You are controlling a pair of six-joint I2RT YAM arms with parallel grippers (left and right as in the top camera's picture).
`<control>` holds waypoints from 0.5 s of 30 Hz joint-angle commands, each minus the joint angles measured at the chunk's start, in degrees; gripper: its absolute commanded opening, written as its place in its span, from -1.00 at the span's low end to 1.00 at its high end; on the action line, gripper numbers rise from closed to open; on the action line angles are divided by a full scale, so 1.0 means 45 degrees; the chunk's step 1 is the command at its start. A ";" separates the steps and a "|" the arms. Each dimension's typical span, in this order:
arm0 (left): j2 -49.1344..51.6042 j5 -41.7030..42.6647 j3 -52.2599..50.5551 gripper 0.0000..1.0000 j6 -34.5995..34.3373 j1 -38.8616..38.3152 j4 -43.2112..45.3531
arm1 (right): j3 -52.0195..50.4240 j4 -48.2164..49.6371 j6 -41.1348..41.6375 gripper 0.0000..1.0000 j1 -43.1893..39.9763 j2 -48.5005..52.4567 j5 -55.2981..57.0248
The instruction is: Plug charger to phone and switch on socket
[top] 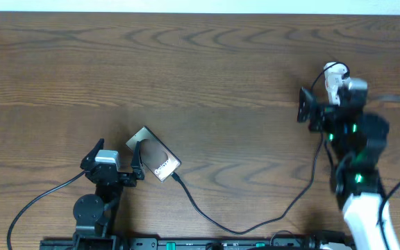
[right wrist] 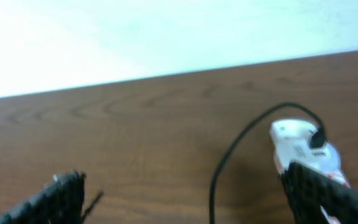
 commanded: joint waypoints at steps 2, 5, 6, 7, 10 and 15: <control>-0.0083 0.0355 -0.0146 0.79 0.0170 0.0005 -0.0515 | -0.2667 0.1477 0.0044 0.98 0.0058 -0.2259 0.0826; -0.0083 0.0355 -0.0146 0.79 0.0170 0.0005 -0.0515 | -0.3925 0.1598 0.0044 0.98 0.0058 -0.3769 0.1171; -0.0083 0.0355 -0.0146 0.80 0.0170 0.0005 -0.0515 | -0.4226 0.1593 0.0044 0.98 0.0058 -0.4197 0.1243; -0.0083 0.0355 -0.0146 0.79 0.0170 0.0005 -0.0515 | -0.4580 0.1598 0.0044 0.98 0.0058 -0.4707 0.1297; -0.0083 0.0355 -0.0146 0.80 0.0170 0.0005 -0.0515 | -0.5615 0.1598 -0.0087 0.99 0.0058 -0.6173 0.1384; -0.0083 0.0355 -0.0146 0.80 0.0170 0.0005 -0.0515 | -0.6557 0.0330 -0.0189 0.99 0.0063 -0.8544 0.1729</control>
